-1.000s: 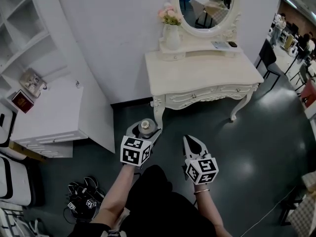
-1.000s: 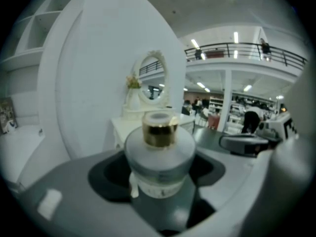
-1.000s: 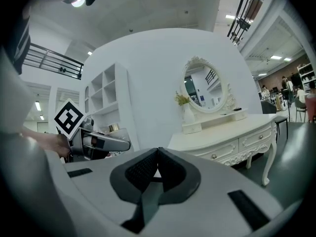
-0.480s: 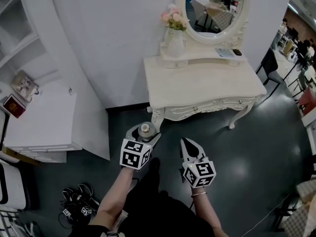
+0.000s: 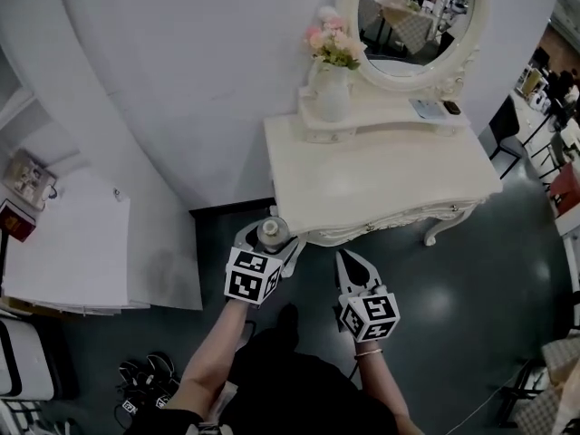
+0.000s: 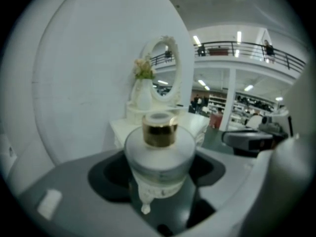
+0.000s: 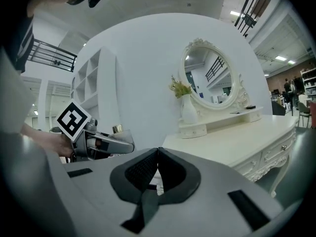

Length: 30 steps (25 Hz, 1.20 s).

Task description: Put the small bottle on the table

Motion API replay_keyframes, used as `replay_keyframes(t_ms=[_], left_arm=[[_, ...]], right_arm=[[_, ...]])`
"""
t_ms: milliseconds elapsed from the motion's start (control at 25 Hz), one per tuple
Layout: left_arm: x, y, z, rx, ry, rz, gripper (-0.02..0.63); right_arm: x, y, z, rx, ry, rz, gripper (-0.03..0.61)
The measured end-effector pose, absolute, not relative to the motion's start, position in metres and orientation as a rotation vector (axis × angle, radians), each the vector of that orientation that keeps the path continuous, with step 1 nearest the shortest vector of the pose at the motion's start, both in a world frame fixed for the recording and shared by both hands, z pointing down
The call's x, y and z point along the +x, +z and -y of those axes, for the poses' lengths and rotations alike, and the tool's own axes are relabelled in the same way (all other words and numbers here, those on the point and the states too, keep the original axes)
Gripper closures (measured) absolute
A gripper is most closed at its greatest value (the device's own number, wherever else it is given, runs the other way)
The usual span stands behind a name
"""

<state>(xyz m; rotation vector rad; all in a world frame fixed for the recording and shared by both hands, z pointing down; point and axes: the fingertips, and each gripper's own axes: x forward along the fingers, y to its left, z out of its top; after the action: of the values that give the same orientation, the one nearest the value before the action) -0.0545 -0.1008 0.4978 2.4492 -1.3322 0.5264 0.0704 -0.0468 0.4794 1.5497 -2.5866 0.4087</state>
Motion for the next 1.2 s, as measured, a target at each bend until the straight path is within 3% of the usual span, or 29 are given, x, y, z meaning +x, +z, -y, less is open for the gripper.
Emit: replay_keyframes(t_ms=[1200], left_arm=[[-0.042,0.542,0.296,2.495,0.623,1.297,0.278]], right_arm=[[0.051,0.479,0.192,1.541,0.429,2.556,0.574]])
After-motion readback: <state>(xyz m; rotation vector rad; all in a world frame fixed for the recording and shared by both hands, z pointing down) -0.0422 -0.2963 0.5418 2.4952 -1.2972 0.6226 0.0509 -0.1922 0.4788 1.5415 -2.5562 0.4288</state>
